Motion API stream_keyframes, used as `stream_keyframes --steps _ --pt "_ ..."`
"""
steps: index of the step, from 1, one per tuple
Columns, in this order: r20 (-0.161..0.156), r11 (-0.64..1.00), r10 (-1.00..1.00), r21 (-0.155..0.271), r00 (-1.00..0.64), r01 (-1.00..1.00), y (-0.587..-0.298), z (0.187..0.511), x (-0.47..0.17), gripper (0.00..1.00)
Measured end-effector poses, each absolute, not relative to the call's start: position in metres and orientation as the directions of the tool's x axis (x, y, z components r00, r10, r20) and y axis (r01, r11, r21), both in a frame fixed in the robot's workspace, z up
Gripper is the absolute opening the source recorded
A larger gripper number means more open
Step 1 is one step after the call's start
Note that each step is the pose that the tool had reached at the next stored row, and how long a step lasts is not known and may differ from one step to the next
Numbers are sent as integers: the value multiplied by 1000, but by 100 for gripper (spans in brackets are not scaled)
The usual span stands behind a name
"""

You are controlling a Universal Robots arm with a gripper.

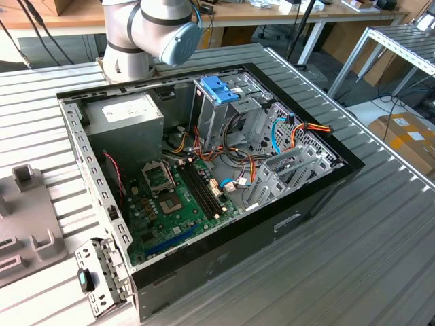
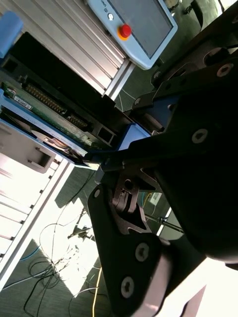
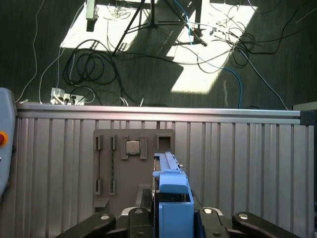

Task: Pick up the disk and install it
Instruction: 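Pick up the disk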

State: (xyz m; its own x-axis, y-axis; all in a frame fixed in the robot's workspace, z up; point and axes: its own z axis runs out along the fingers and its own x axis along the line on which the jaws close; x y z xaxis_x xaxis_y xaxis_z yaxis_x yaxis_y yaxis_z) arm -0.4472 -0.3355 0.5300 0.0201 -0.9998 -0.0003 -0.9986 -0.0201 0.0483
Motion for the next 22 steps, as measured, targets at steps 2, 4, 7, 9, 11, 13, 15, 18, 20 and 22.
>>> stream_keyframes --steps 2,4,7,9,11,13,15,18,20,22 --pt "0 -20 -1000 48 20 -999 -335 530 -446 37" --pt "0 -20 -1000 48 20 -999 -335 530 -445 37" --pt "0 -20 -1000 48 20 -999 -335 530 -443 37" --pt "0 -20 -1000 48 20 -999 -335 530 -442 37" --pt "0 -20 -1000 48 20 -999 -335 530 -441 37" --pt "0 -20 -1000 48 20 -999 -335 530 -440 37" --pt "0 -20 -1000 48 20 -999 -335 530 -438 37" --pt "0 -20 -1000 48 20 -999 -335 530 -436 37" --pt "0 -20 -1000 48 20 -999 -335 530 -435 37" --pt "0 -20 -1000 48 20 -999 -335 530 -434 37"
